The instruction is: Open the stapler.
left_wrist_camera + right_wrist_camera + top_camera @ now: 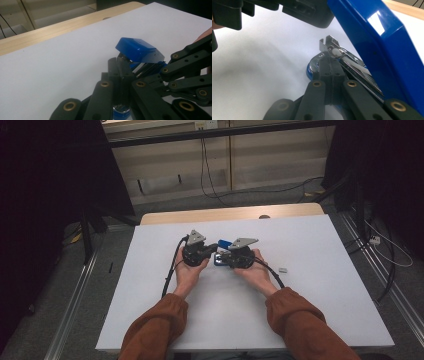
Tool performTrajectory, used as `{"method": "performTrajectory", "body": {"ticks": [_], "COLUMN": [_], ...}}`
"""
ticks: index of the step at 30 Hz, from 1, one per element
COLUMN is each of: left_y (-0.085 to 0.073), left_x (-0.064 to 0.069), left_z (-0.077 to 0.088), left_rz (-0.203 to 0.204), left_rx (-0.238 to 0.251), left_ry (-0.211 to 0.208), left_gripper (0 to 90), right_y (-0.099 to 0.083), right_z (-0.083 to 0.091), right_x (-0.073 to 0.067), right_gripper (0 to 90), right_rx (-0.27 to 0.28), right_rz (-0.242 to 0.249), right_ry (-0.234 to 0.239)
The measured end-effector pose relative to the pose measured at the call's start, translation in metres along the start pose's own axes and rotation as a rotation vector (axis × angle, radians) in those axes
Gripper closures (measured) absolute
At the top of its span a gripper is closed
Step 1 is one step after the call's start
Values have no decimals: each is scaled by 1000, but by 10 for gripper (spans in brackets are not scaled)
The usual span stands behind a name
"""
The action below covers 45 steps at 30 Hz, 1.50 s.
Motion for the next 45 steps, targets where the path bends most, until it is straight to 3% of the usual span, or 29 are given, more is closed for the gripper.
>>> {"method": "performTrajectory", "body": {"ticks": [8,11,22,31,36,45], "left_y": [10,9,8,8,7,7], "left_x": [4,2,1,0,0,-1], "left_z": [1,0,-1,0,-1,-1], "left_rz": [-17,0,2,11,17,14], "left_rx": [14,25,28,25,22,23], "left_ry": [3,-4,-7,-14,-17,-9], "left_gripper": [900,900,900,900,900,900], "right_y": [0,0,-1,4,5,5], "right_z": [1,1,1,9,9,5], "right_x": [-1,-1,-8,-11,-15,-13], "right_gripper": [900,900,900,900,900,900], "right_rx": [-7,-4,6,90,111,157], "right_rz": [7,4,27,12,32,3], "right_ry": [-7,-8,-15,-64,-102,-140]}}
Point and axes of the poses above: each handheld gripper's, and its own axes: z roughly backward along the jaws, y roughly out of its top, x roughly to its right, the point moved 1 cm from there along -z, roughly forward along the jaws, and after that the axes turned 9 degrees about -z, right-handed, at the moved point
